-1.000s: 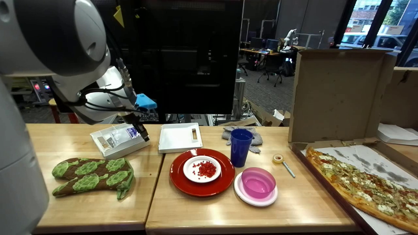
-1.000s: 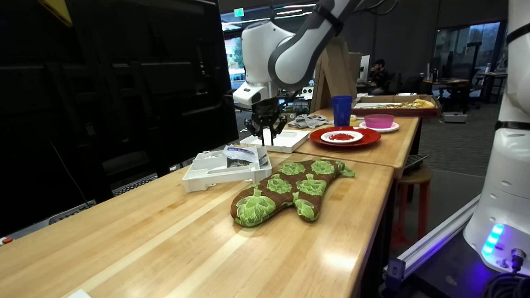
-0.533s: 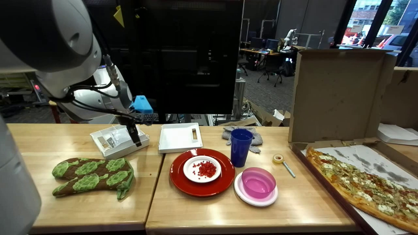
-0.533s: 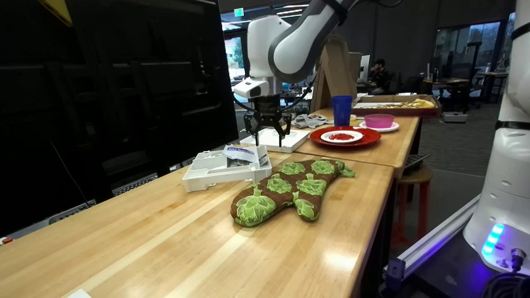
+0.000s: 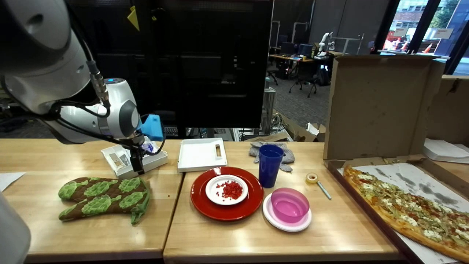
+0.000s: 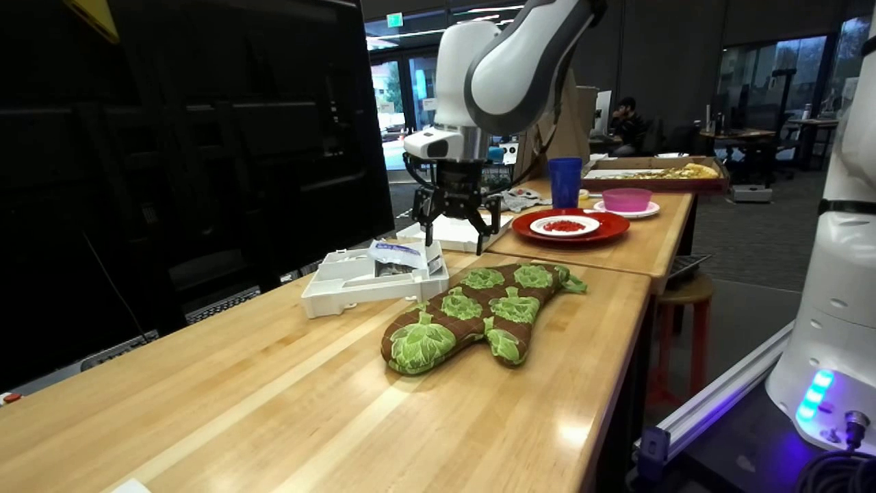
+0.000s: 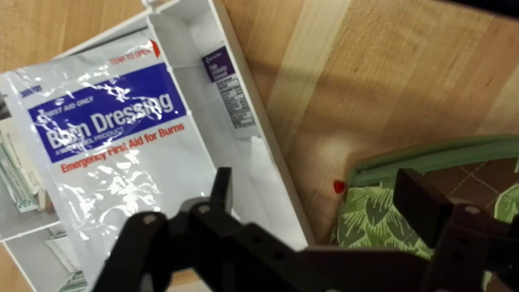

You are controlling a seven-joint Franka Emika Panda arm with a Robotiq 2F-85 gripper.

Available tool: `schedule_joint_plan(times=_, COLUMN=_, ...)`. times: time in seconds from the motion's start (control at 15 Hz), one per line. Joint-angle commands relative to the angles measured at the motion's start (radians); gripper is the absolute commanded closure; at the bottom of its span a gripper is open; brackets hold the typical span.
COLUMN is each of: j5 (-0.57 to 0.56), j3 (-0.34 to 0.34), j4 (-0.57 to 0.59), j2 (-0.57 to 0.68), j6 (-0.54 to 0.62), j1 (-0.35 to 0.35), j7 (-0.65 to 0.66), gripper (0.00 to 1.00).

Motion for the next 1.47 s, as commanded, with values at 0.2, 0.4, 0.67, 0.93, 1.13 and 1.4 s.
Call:
schedule_joint_plan(times=0.2, j5=0.029, j3=0.001, j4=-0.085, j2=-0.076, j6=0.064, j1=0.044, j7=0.027, gripper=0.17)
schedule_joint_plan(times=0.4, j5=0.019, j3=-0.004, j4=-0.091, j2=-0.075, j6=0.078, j1=0.048, j7=0.029, gripper=0.38)
schedule_joint_plan(times=0.67, j5=0.010, j3=-0.009, j4=-0.086, j2=-0.071, j6=0.088, j1=0.043, j7=0.025, gripper=0.55)
schedule_joint_plan(times=0.93, j5=0.010, j3=-0.016, j4=-0.076, j2=-0.064, j6=0.093, j1=0.041, j7=0.015, gripper=0.56)
schedule_joint_plan(times=1.13, j5=0.016, j3=-0.018, j4=-0.068, j2=-0.057, j6=0.089, j1=0.043, j7=0.003, gripper=0.59)
schedule_joint_plan(times=1.4, j5=0.008, j3=-0.017, j4=-0.041, j2=-0.031, j6=0.078, j1=0.043, j7=-0.008, gripper=0.66)
